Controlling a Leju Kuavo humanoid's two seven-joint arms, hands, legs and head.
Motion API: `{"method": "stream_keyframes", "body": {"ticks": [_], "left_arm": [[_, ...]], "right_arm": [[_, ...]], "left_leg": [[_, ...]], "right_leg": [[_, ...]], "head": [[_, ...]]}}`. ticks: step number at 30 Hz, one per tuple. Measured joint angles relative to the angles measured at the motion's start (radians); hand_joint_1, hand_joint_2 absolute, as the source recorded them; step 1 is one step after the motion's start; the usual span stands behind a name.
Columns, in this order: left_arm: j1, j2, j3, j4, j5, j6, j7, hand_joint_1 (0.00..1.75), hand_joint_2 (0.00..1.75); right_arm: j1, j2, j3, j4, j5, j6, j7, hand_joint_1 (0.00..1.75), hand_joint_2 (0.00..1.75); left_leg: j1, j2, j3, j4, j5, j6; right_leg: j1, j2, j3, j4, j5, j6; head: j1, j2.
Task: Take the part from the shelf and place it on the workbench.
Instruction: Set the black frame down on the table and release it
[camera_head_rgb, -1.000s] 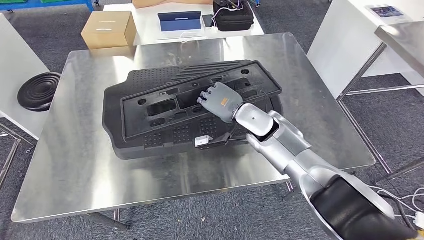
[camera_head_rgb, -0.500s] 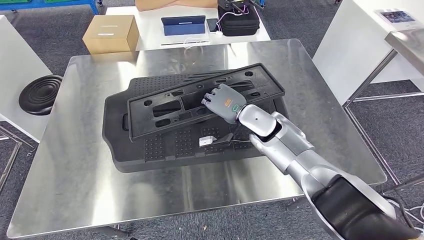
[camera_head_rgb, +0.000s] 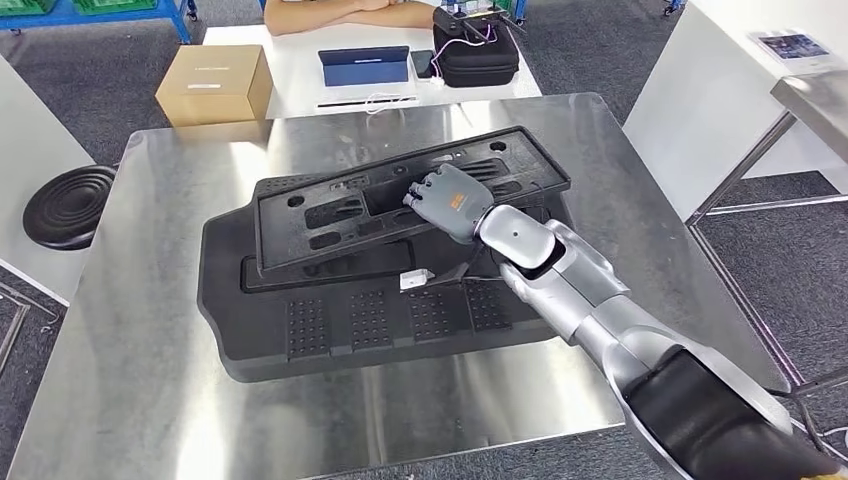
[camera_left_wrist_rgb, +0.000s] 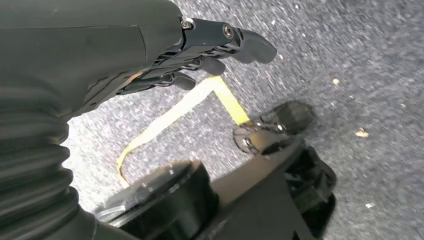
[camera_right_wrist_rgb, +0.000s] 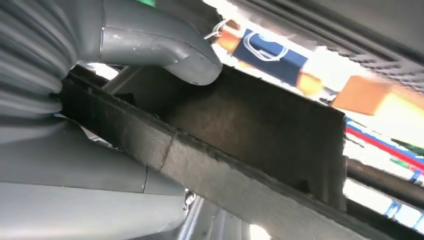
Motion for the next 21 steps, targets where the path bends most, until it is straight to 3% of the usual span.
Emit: {"method": "stream_keyframes", "body": {"ticks": [2, 5, 7, 8, 10, 11, 13, 15, 17, 18, 21], "left_arm": [[-0.002, 0.0, 0.0, 0.0, -0.003, -0.002, 0.0, 0.0, 1.75], [-0.006, -0.001, 0.0, 0.0, -0.01, -0.003, 0.001, 0.0, 1.75], [-0.007, -0.001, 0.0, 0.0, -0.016, -0.004, 0.008, 0.0, 1.75], [-0.007, -0.001, -0.001, 0.0, -0.017, -0.003, 0.015, 0.0, 1.75], [-0.008, -0.002, 0.0, 0.0, -0.018, 0.001, 0.031, 0.0, 1.75], [-0.01, -0.003, 0.0, -0.001, -0.017, 0.003, 0.038, 0.0, 1.75], [-0.015, -0.005, 0.0, -0.001, -0.014, 0.005, 0.043, 0.0, 1.75], [-0.018, -0.006, 0.0, -0.002, -0.011, 0.003, 0.04, 0.0, 1.75], [-0.019, -0.006, 0.0, -0.002, -0.011, 0.004, 0.034, 0.0, 1.75], [-0.02, -0.005, 0.0, -0.003, -0.013, 0.005, 0.031, 0.0, 1.75], [-0.02, -0.005, 0.0, -0.003, -0.018, 0.013, 0.026, 0.0, 1.75]], "right_arm": [[0.0, 0.0, -0.006, 0.003, -0.016, -0.012, -0.026, 1.75, 1.75], [0.008, -0.001, -0.015, 0.008, -0.04, -0.04, -0.056, 1.75, 1.75], [0.027, -0.006, -0.019, 0.012, -0.054, -0.065, -0.076, 1.75, 1.75], [0.036, -0.008, -0.022, 0.016, -0.061, -0.077, -0.085, 1.75, 1.75], [0.043, -0.01, -0.031, 0.03, -0.078, -0.098, -0.1, 1.75, 1.75], [0.042, -0.01, -0.038, 0.04, -0.086, -0.108, -0.104, 1.75, 1.75], [0.04, -0.004, -0.051, 0.061, -0.099, -0.124, -0.109, 1.75, 1.75], [0.042, 0.003, -0.062, 0.089, -0.107, -0.139, -0.113, 0.87, 0.87], [0.048, 0.01, -0.071, 0.121, -0.112, -0.156, -0.116, 0.0, 0.0], [0.05, 0.013, -0.075, 0.136, -0.114, -0.166, -0.117, 0.0, 0.0], [0.059, 0.023, -0.088, 0.173, -0.119, -0.188, -0.122, 0.0, 0.0]], "left_leg": [[0.001, -0.001, 0.01, -0.004, -0.002, 0.01], [0.002, -0.004, 0.019, -0.007, -0.011, 0.022], [0.002, -0.008, 0.027, -0.007, -0.02, 0.025], [0.002, -0.01, 0.033, -0.006, -0.025, 0.024], [0.002, -0.014, 0.047, -0.007, -0.036, 0.021], [0.0, -0.016, 0.054, -0.006, -0.042, 0.018], [-0.004, -0.017, 0.061, -0.008, -0.05, 0.009], [-0.008, -0.017, 0.062, -0.009, -0.056, 0.014], [-0.008, -0.014, 0.064, -0.01, -0.058, 0.028], [-0.007, -0.012, 0.067, -0.012, -0.057, 0.033], [-0.007, -0.008, 0.073, -0.02, -0.059, 0.03]], "right_leg": [[-0.001, -0.002, -0.022, 0.04, -0.007, 0.007], [-0.003, -0.003, -0.143, 0.224, -0.051, 0.006], [-0.003, -0.003, -0.208, 0.292, -0.07, 0.007], [-0.003, -0.003, -0.215, 0.272, -0.054, 0.013], [-0.002, -0.004, -0.183, 0.143, 0.027, 0.031], [0.0, -0.006, -0.162, 0.072, 0.064, 0.032], [0.006, -0.008, -0.13, -0.008, 0.098, 0.016], [0.005, -0.007, -0.118, -0.019, 0.107, 0.006], [0.004, -0.005, -0.115, -0.02, 0.117, 0.011], [0.006, -0.003, -0.115, -0.02, 0.115, 0.011], [0.007, 0.002, -0.115, -0.019, 0.112, 0.006]], "head": [[0.001, 0.0], [0.002, 0.0], [0.003, 0.0], [0.003, 0.0], [0.003, 0.0], [0.003, 0.0], [0.002, 0.0], [0.001, 0.0], [0.0, 0.0], [-0.001, 0.0], [-0.001, 0.0]]}}
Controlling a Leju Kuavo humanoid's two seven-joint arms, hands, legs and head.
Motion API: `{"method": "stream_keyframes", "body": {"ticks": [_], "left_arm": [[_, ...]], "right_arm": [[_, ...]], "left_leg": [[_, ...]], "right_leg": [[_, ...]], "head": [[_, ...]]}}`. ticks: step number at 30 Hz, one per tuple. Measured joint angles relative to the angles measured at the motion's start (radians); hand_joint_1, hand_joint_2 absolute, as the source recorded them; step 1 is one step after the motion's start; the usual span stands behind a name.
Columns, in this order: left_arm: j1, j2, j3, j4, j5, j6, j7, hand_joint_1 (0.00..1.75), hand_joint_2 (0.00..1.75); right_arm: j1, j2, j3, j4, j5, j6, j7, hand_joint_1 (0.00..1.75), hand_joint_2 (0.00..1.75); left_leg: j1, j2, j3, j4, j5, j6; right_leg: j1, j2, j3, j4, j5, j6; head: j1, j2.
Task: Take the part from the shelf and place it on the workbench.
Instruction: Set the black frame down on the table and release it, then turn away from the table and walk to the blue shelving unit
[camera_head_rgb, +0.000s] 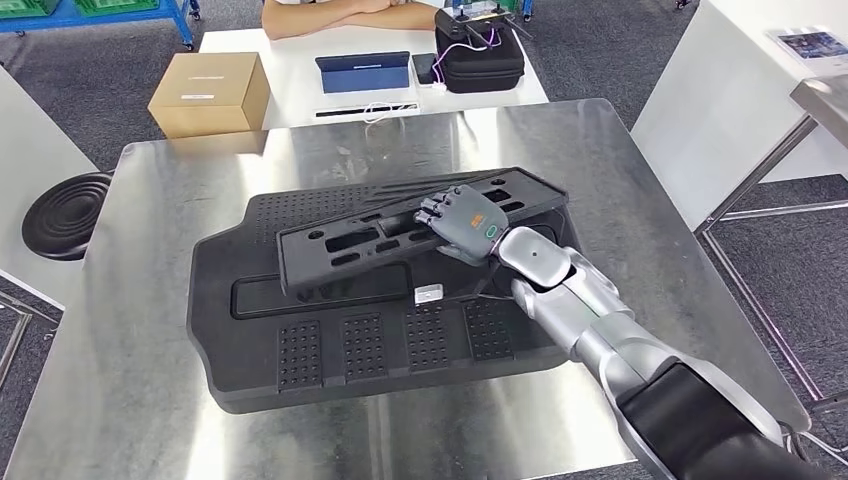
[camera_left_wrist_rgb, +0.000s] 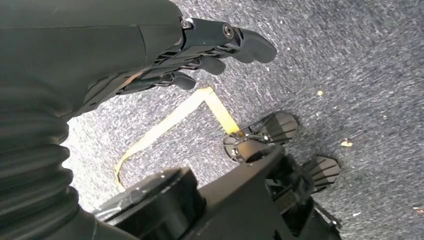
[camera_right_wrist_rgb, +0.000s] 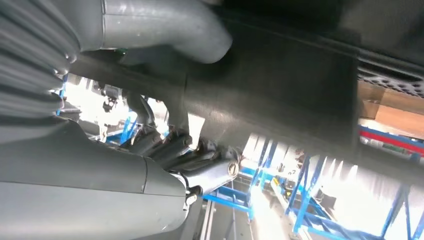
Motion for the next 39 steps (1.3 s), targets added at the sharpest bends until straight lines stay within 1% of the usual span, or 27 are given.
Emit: {"method": "stream_keyframes", "body": {"ticks": [2, 6, 10, 13, 16, 22, 24, 31, 39], "left_arm": [[0.0, 0.0, 0.0, 0.0, 0.0, 0.003, 0.0, 0.0, 1.75], [0.0, 0.0, 0.0, 0.0, 0.001, 0.003, -0.006, 0.0, 1.75], [0.0, 0.0, 0.0, 0.0, 0.001, 0.001, -0.008, 0.0, 0.0], [0.001, 0.0, 0.0, 0.0, 0.002, 0.0, -0.012, 0.0, 0.0], [0.001, 0.001, 0.0, 0.0, 0.006, -0.003, -0.029, 0.0, 0.0], [0.002, 0.001, 0.0, 0.0, 0.009, -0.003, -0.048, 0.0, 0.0], [0.002, 0.001, 0.0, 0.0, 0.009, -0.004, -0.052, 0.0, 0.0], [0.002, 0.001, 0.0, 0.0, 0.009, -0.002, -0.039, 0.0, 0.0], [0.002, 0.001, 0.0, 0.0, 0.007, -0.002, -0.037, 0.0, 0.0]], "right_arm": [[0.007, 0.004, -0.008, 0.017, -0.003, -0.004, 0.0, 0.0, 0.0], [0.013, 0.008, -0.014, 0.041, -0.005, -0.001, 0.0, 0.0, 0.0], [0.013, 0.011, -0.016, 0.055, -0.005, 0.001, 0.0, 0.0, 0.0], [0.013, 0.013, -0.016, 0.062, -0.007, 0.012, 0.0, 0.0, 0.0], [0.013, 0.014, -0.022, 0.07, -0.01, 0.045, 0.0, 0.0, 0.0], [0.012, 0.014, -0.033, 0.094, -0.034, 0.168, -0.03, 0.0, 0.0], [0.012, 0.015, -0.033, 0.101, -0.031, 0.187, -0.035, 0.0, 0.0], [0.002, 0.025, -0.024, 0.105, 0.022, 0.169, -0.002, 0.0, 0.0], [-0.004, 0.036, -0.007, 0.104, 0.032, 0.163, 0.003, 0.0, 0.0]], "left_leg": [[0.0, 0.001, 0.002, -0.002, -0.001, -0.004], [0.002, 0.002, 0.003, -0.003, -0.002, -0.022], [0.002, 0.002, 0.003, -0.003, 0.0, -0.026], [0.0, 0.002, 0.004, -0.003, 0.0, -0.026], [-0.003, 0.002, 0.004, -0.003, 0.0, -0.026], [-0.006, 0.002, 0.004, -0.003, 0.0, -0.026], [-0.007, 0.002, 0.004, -0.003, 0.0, -0.026], [-0.007, 0.002, 0.004, -0.003, 0.0, -0.025], [-0.007, 0.002, 0.005, -0.003, 0.0, -0.025]], "right_leg": [[0.001, 0.001, 0.0, 0.001, -0.002, -0.003], [0.002, 0.001, 0.0, 0.002, -0.003, -0.005], [0.001, 0.001, 0.001, 0.002, -0.003, -0.006], [-0.001, 0.001, 0.002, 0.002, -0.003, -0.006], [-0.003, 0.001, 0.003, 0.002, -0.003, -0.006], [-0.007, 0.0, 0.003, 0.002, -0.003, -0.005], [-0.007, 0.0, 0.003, 0.002, -0.003, -0.005], [-0.007, 0.0, 0.003, 0.002, -0.003, -0.005], [-0.007, 0.0, 0.003, 0.002, -0.003, -0.005]], "head": [[0.0, 0.0], [0.0, 0.0], [0.001, 0.0], [0.001, 0.0], [0.001, 0.0], [0.001, 0.0], [0.001, 0.0], [0.001, 0.0], [0.001, 0.0]]}}
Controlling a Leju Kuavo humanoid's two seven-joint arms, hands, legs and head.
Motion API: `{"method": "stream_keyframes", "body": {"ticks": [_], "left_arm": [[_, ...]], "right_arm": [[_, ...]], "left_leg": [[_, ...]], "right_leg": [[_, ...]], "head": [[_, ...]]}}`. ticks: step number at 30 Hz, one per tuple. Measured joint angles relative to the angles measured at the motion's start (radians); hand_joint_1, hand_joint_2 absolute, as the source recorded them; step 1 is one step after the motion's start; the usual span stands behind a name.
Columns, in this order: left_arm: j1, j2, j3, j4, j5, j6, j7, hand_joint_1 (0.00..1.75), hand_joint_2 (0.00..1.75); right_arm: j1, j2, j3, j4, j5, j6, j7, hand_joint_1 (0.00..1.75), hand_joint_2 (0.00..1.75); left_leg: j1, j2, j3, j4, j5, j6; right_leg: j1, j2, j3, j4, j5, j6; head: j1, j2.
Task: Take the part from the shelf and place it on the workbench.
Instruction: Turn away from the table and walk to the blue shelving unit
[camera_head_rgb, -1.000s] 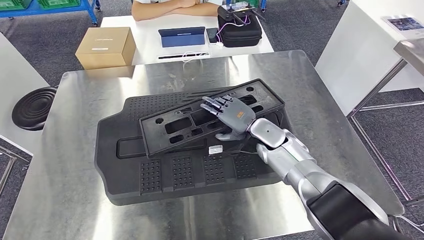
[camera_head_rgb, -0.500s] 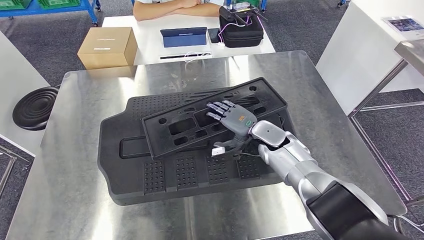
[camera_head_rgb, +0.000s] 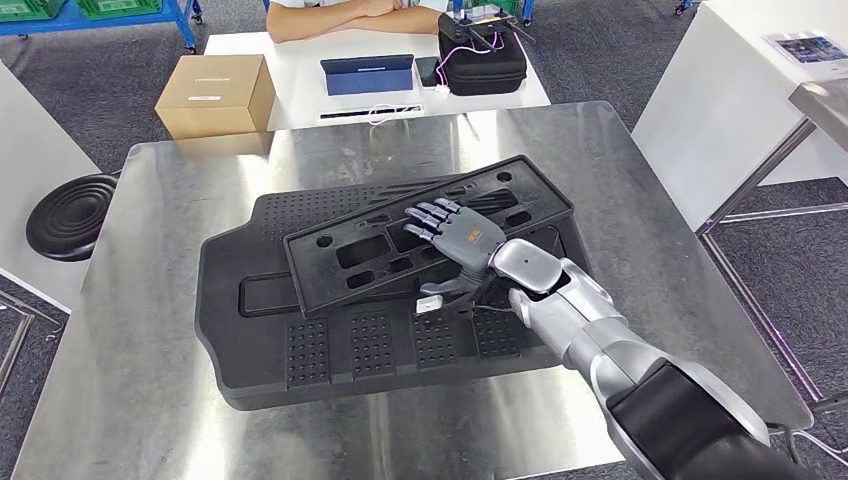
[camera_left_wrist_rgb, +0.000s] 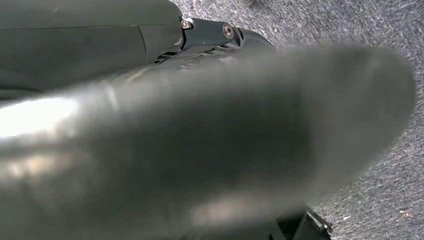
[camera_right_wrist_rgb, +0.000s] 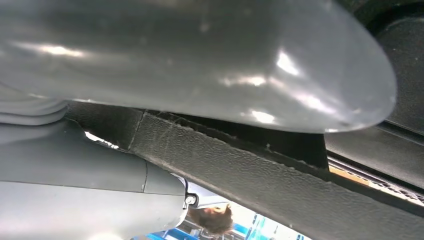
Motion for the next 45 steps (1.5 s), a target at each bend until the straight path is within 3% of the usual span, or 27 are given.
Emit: {"method": "stream_keyframes", "body": {"ticks": [12, 29, 35, 45], "left_arm": [[0.0, -0.001, 0.0, 0.0, -0.016, -0.001, 0.006, 0.0, 0.0], [0.0, -0.005, 0.0, 0.0, -0.006, 0.012, 0.01, 0.0, 0.0], [0.001, -0.008, 0.005, 0.0, 0.0, 0.018, 0.016, 0.0, 0.0], [0.01, -0.011, 0.014, 0.0, 0.007, 0.021, 0.016, 0.0, 0.0]], "right_arm": [[-0.001, 0.024, 0.092, -0.127, 0.109, 0.005, 0.066, 0.0, 0.0], [-0.002, 0.061, 0.175, -0.298, 0.103, 0.186, 0.154, 0.0, 0.0], [0.0, 0.063, 0.192, -0.326, 0.087, 0.18, 0.17, 0.0, 0.0], [0.074, 0.061, 0.15, -0.529, 0.0, 0.094, 0.197, 0.0, 0.0]], "left_leg": [[0.0, 0.0, 0.0, 0.0, 0.0, 0.0], [0.0, 0.0, 0.0, 0.0, 0.0, 0.0], [0.0, 0.0, 0.0, 0.0, 0.0, 0.0], [0.0, 0.0, 0.0, 0.0, 0.0, 0.0]], "right_leg": [[0.0, 0.0, 0.0, 0.0, 0.0, 0.0], [0.0, 0.0, 0.0, 0.0, 0.0, 0.0], [0.0, 0.0, 0.0, 0.0, 0.0, 0.0], [0.0, 0.0, 0.0, 0.0, 0.0, 0.0]], "head": [[0.0, 0.0], [0.0, 0.0], [0.0, 0.0], [0.0, 0.0]]}}
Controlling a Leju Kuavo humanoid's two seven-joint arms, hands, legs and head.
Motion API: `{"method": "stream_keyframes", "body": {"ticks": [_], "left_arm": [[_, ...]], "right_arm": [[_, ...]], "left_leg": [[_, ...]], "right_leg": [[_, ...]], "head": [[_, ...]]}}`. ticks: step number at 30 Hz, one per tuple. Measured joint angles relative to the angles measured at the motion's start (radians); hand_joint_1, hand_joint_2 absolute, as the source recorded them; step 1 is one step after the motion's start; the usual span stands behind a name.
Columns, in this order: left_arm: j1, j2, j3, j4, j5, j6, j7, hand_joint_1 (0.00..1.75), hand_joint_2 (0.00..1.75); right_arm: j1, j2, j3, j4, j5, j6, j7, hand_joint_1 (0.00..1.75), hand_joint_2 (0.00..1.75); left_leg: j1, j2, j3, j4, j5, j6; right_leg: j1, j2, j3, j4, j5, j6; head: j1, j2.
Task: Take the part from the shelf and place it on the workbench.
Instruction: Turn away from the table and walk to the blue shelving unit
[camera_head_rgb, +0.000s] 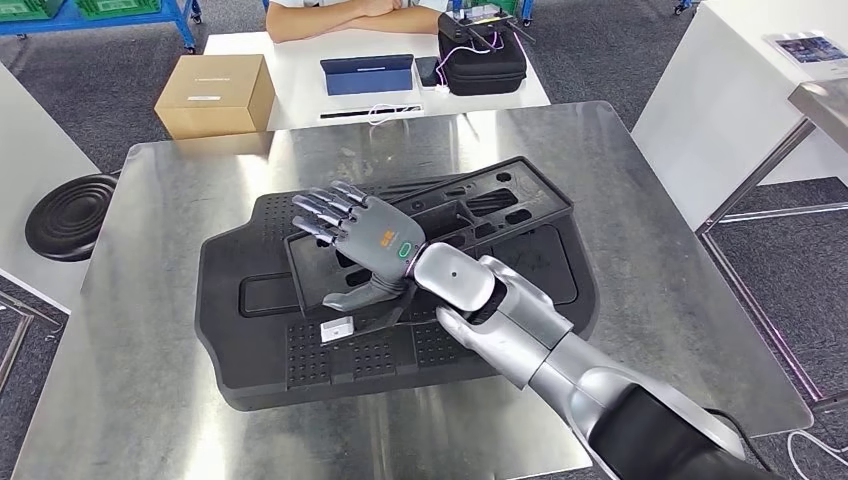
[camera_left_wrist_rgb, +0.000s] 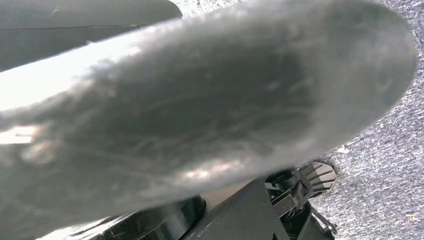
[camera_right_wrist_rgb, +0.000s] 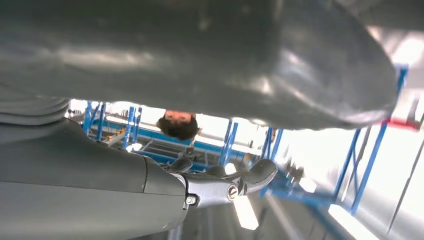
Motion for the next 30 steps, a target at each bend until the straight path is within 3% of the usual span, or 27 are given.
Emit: {"method": "stream_keyframes", "body": {"ticks": [10, 15, 18, 20, 22, 23, 24, 25, 27, 29, 30], "left_arm": [[0.003, -0.001, 0.012, 0.0, 0.004, 0.0, -0.001, 0.0, 0.0], [0.004, -0.001, 0.016, 0.0, 0.005, -0.003, -0.003, 0.0, 0.0], [0.004, -0.003, 0.017, 0.0, 0.006, -0.006, -0.007, 0.0, 0.0], [0.003, -0.005, 0.017, 0.0, 0.007, -0.008, -0.009, 0.0, 0.0], [0.004, -0.006, 0.017, 0.0, 0.007, -0.011, -0.01, 0.0, 0.0], [0.005, -0.006, 0.018, 0.0, 0.008, -0.011, -0.01, 0.0, 0.0], [0.005, -0.006, 0.018, 0.0, 0.008, -0.012, -0.011, 0.0, 0.0], [0.006, -0.007, 0.018, 0.0, 0.008, -0.012, -0.011, 0.0, 0.0], [0.005, -0.008, 0.018, 0.0, 0.008, -0.013, -0.013, 0.0, 0.0], [0.005, -0.008, 0.018, -0.001, 0.008, -0.014, -0.015, 0.0, 0.0], [0.006, -0.008, 0.018, -0.001, 0.009, -0.015, -0.016, 0.0, 0.0]], "right_arm": [[0.043, 0.001, -0.046, -0.107, -0.012, -0.011, 0.001, 0.0, 0.0], [0.05, 0.001, -0.054, -0.125, -0.004, -0.018, 0.008, 0.0, 0.0], [0.054, 0.001, -0.062, -0.136, 0.013, -0.022, 0.014, 0.0, 0.0], [0.056, 0.0, -0.067, -0.138, 0.023, -0.026, 0.02, 0.0, 0.0], [0.062, -0.003, -0.071, -0.138, 0.031, -0.029, 0.023, 0.0, 0.0], [0.066, -0.005, -0.071, -0.138, 0.033, -0.03, 0.025, 0.0, 0.0], [0.069, -0.007, -0.072, -0.137, 0.035, -0.03, 0.026, 0.0, 0.0], [0.072, -0.008, -0.072, -0.137, 0.037, -0.03, 0.027, 0.0, 0.0], [0.072, -0.009, -0.074, -0.137, 0.042, -0.03, 0.029, 0.0, 0.0], [0.072, -0.007, -0.077, -0.137, 0.049, -0.03, 0.032, 0.0, 0.0], [0.072, -0.007, -0.078, -0.136, 0.051, -0.03, 0.034, 0.0, 0.0]], "left_leg": [[0.0, 0.0, 0.0, 0.0, 0.0, 0.0], [-0.004, 0.0, -0.002, 0.009, -0.004, 0.01], [0.004, 0.004, 0.006, -0.004, 0.01, 0.019], [0.012, 0.008, 0.01, -0.013, 0.019, 0.024], [0.014, 0.01, 0.007, -0.014, 0.022, 0.025], [0.015, 0.011, 0.006, -0.014, 0.024, 0.024], [0.017, 0.011, 0.004, -0.013, 0.025, 0.022], [0.02, 0.012, 0.002, -0.013, 0.027, 0.018], [0.025, 0.011, -0.002, -0.012, 0.031, 0.008], [0.024, 0.009, -0.007, -0.007, 0.033, -0.007], [0.023, 0.008, -0.01, -0.004, 0.035, -0.015]], "right_leg": [[0.0, 0.0, 0.0, 0.0, 0.0, 0.0], [-0.004, 0.0, 0.001, 0.0, 0.003, 0.005], [-0.001, 0.0, -0.004, 0.01, -0.005, 0.012], [-0.002, -0.001, -0.036, 0.087, -0.052, 0.01], [-0.008, -0.002, -0.091, 0.23, -0.116, 0.011], [-0.012, -0.003, -0.109, 0.284, -0.135, 0.016], [-0.017, -0.004, -0.11, 0.302, -0.139, 0.025], [-0.022, -0.005, -0.09, 0.278, -0.129, 0.037], [-0.033, -0.013, 0.0, 0.137, -0.094, 0.061], [-0.034, -0.013, 0.071, 0.032, -0.07, 0.063], [-0.032, -0.01, 0.082, 0.016, -0.068, 0.056]], "head": [[0.0, 0.0], [0.0, 0.0], [0.001, 0.0], [0.004, 0.0], [0.006, 0.0], [0.006, 0.0], [0.006, 0.0], [0.006, 0.0], [0.007, 0.0], [0.008, 0.0], [0.008, 0.0]]}}
